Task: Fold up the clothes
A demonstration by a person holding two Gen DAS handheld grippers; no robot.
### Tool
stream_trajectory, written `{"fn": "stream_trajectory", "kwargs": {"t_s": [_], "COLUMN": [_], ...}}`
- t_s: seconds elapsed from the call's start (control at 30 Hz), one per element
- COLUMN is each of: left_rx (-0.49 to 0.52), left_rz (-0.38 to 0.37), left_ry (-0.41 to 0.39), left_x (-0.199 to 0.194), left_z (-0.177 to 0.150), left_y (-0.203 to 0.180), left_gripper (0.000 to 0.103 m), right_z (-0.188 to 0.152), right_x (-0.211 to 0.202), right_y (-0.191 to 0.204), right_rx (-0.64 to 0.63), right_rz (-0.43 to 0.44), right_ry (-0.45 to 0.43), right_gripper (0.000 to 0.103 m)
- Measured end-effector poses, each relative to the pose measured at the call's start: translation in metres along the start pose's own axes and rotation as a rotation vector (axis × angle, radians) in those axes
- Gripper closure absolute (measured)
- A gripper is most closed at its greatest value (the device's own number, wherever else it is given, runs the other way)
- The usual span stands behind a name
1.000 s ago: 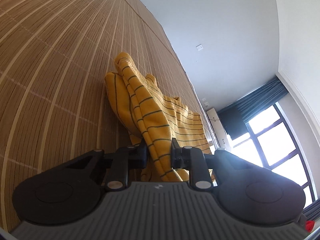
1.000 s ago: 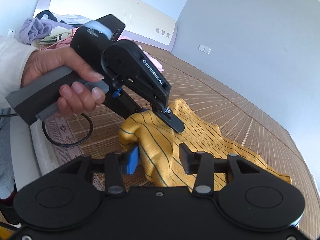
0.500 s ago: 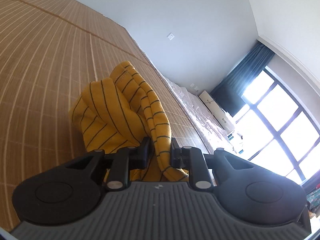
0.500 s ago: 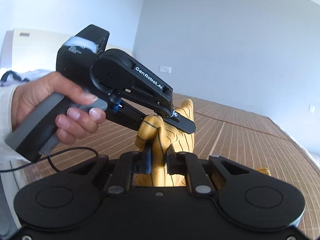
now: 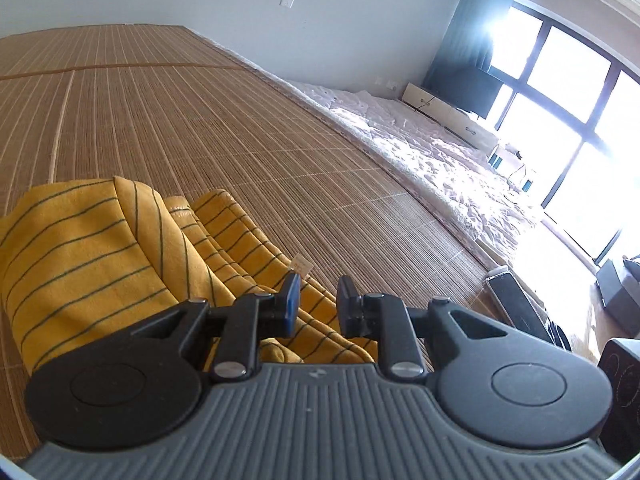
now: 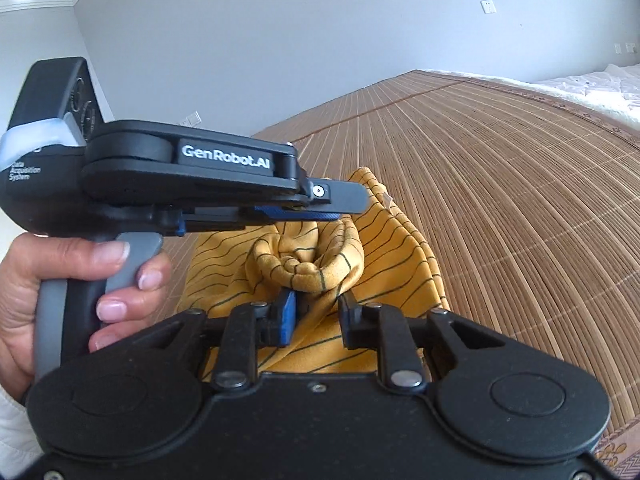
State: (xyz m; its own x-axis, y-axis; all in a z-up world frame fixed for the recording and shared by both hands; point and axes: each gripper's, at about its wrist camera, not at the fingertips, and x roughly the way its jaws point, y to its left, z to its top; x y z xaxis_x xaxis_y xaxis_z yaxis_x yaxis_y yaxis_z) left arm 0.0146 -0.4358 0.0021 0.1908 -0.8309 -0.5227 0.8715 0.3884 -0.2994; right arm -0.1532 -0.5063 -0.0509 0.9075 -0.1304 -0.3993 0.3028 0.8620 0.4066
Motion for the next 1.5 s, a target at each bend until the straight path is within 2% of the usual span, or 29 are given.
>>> {"fn": "stream_trajectory", "kwargs": {"t_s": [0.07, 0.13, 0.2, 0.3, 0.43, 0.47, 0.53, 0.57, 0.6, 0.63, 0.73, 0.83, 0.9, 0.97, 1.03, 1.1, 1.13, 1.17, 1.2, 1.33, 1.4, 1.43, 1.5], "left_rx": [0.01, 0.022, 0.05, 0.066, 0.074, 0.081, 0.11, 0.128, 0.145, 0.162, 0.204, 0.251, 0.267, 0.264, 0.269, 0.275, 0.273, 0.269, 0.264, 0.252, 0.257, 0.259, 0.266], "left_rz": [0.028, 0.071, 0.158, 0.216, 0.211, 0.207, 0.209, 0.217, 0.225, 0.233, 0.262, 0.289, 0.296, 0.302, 0.313, 0.324, 0.326, 0.324, 0.32, 0.298, 0.292, 0.289, 0.292], "left_ry": [-0.056, -0.1, -0.101, -0.065, -0.015, -0.02, -0.036, -0.044, -0.052, -0.059, -0.066, -0.069, -0.074, -0.083, -0.09, -0.096, -0.099, -0.102, -0.106, -0.14, -0.146, -0.141, -0.12], "left_x": [-0.03, -0.061, -0.101, -0.129, -0.13, -0.126, -0.121, -0.116, -0.11, -0.106, -0.1, -0.097, -0.093, -0.091, -0.091, -0.09, -0.09, -0.091, -0.094, -0.113, -0.117, -0.117, -0.111], "left_z": [0.001, 0.0, -0.006, -0.03, -0.055, -0.06, -0.067, -0.07, -0.073, -0.076, -0.08, -0.084, -0.085, -0.086, -0.088, -0.09, -0.09, -0.091, -0.091, -0.088, -0.086, -0.086, -0.087], "left_y": [0.005, 0.012, 0.016, 0.033, 0.05, 0.05, 0.042, 0.037, 0.032, 0.025, 0.016, 0.009, 0.007, 0.007, 0.006, 0.005, 0.006, 0.007, 0.008, 0.006, 0.004, 0.003, 0.002], "left_gripper": [0.079, 0.077, 0.069, 0.068, 0.068, 0.068, 0.068, 0.068, 0.067, 0.066, 0.063, 0.061, 0.06, 0.059, 0.059, 0.059, 0.059, 0.059, 0.059, 0.057, 0.045, 0.044, 0.044], "right_z": [-0.001, -0.002, 0.0, -0.003, 0.024, 0.03, 0.043, 0.05, 0.058, 0.062, 0.068, 0.07, 0.065, 0.062, 0.058, 0.054, 0.052, 0.051, 0.051, 0.064, 0.071, 0.073, 0.068], "right_x": [-0.001, -0.001, -0.006, -0.022, -0.037, -0.038, -0.03, -0.023, -0.011, 0.001, 0.04, 0.055, 0.058, 0.061, 0.065, 0.069, 0.07, 0.072, 0.073, 0.051, 0.038, 0.034, 0.037], "right_y": [0.0, 0.005, 0.009, 0.015, 0.015, 0.015, 0.019, 0.021, 0.023, 0.022, 0.02, 0.024, 0.022, 0.025, 0.026, 0.024, 0.022, 0.021, 0.022, 0.023, 0.015, 0.013, 0.01], "right_rx": [-0.012, -0.022, -0.058, -0.088, -0.083, -0.094, -0.141, -0.172, -0.213, -0.237, -0.23, -0.185, -0.153, -0.163, -0.186, -0.186, -0.177, -0.16, -0.148, -0.081, -0.035, -0.037, -0.078], "right_rz": [-0.006, -0.015, -0.031, -0.035, 0.015, 0.026, 0.058, 0.087, 0.135, 0.166, 0.16, 0.213, 0.281, 0.287, 0.245, 0.225, 0.223, 0.229, 0.243, 0.324, 0.349, 0.33, 0.228], "right_ry": [0.007, 0.01, 0.009, -0.036, -0.097, -0.093, -0.051, -0.016, 0.032, 0.076, 0.167, 0.148, 0.163, 0.18, 0.184, 0.178, 0.175, 0.174, 0.168, 0.06, 0.034, 0.029, 0.052], "right_gripper": [0.078, 0.069, 0.066, 0.063, 0.058, 0.053, 0.042, 0.031, 0.026, 0.026, 0.03, 0.031, 0.033, 0.035, 0.044, 0.067, 0.071, 0.083, 0.09, 0.091, 0.091, 0.091, 0.091]}}
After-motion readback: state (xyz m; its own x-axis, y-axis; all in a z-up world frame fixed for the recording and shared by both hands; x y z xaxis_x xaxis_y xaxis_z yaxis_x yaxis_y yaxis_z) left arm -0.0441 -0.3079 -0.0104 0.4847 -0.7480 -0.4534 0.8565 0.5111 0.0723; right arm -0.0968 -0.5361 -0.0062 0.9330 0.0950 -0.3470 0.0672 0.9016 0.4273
